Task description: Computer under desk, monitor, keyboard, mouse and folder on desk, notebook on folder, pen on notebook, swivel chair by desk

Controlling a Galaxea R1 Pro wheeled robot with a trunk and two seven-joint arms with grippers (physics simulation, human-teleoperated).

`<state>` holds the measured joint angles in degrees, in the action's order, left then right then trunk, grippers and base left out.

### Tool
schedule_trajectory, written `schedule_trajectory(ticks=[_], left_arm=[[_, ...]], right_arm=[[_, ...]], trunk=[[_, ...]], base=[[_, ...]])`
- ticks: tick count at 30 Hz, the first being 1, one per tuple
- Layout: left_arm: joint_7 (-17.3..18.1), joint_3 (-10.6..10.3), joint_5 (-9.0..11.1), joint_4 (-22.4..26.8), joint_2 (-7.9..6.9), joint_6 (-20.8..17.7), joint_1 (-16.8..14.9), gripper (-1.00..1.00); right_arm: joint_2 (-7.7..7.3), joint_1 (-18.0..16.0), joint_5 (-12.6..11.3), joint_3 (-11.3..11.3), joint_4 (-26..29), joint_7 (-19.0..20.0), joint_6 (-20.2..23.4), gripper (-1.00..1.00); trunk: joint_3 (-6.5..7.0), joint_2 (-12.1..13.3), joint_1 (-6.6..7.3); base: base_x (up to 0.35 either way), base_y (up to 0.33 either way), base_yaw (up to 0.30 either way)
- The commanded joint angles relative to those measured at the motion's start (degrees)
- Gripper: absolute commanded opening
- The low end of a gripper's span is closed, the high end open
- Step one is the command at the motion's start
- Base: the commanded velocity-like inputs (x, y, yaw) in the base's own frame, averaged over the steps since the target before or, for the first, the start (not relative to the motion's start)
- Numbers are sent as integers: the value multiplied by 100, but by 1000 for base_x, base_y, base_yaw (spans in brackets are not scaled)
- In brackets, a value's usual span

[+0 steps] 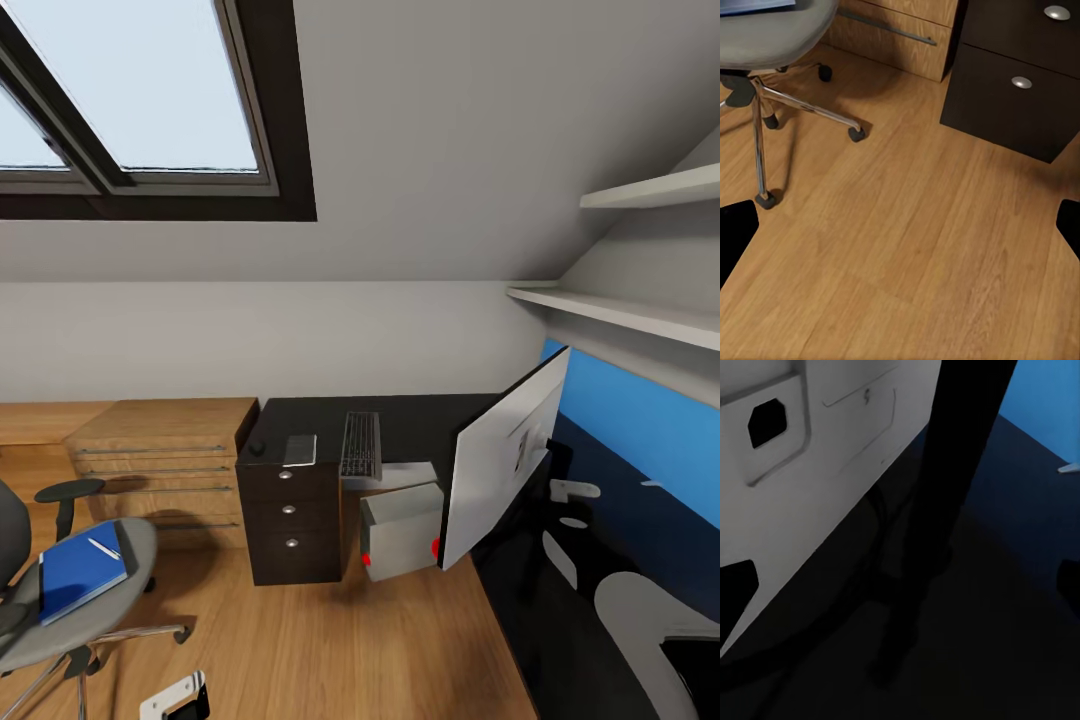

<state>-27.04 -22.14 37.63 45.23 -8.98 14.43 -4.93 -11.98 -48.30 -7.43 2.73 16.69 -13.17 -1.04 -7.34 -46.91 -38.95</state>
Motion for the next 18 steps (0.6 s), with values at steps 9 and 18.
schedule_trajectory(ticks=[9, 18], left_arm=[[-38, -46, 56, -10, -7, 43, -6, 100], [-38, -47, 59, -14, -7, 43, -6, 100]], right_arm=[[-6, -5, -53, 34, -7, -28, -19, 100], [10, -5, -44, 40, -8, -26, -19, 100]], trunk=[[-9, -7, -1], [-9, -7, -1]], base=[[19, 0, 0], [6, 0, 1]])
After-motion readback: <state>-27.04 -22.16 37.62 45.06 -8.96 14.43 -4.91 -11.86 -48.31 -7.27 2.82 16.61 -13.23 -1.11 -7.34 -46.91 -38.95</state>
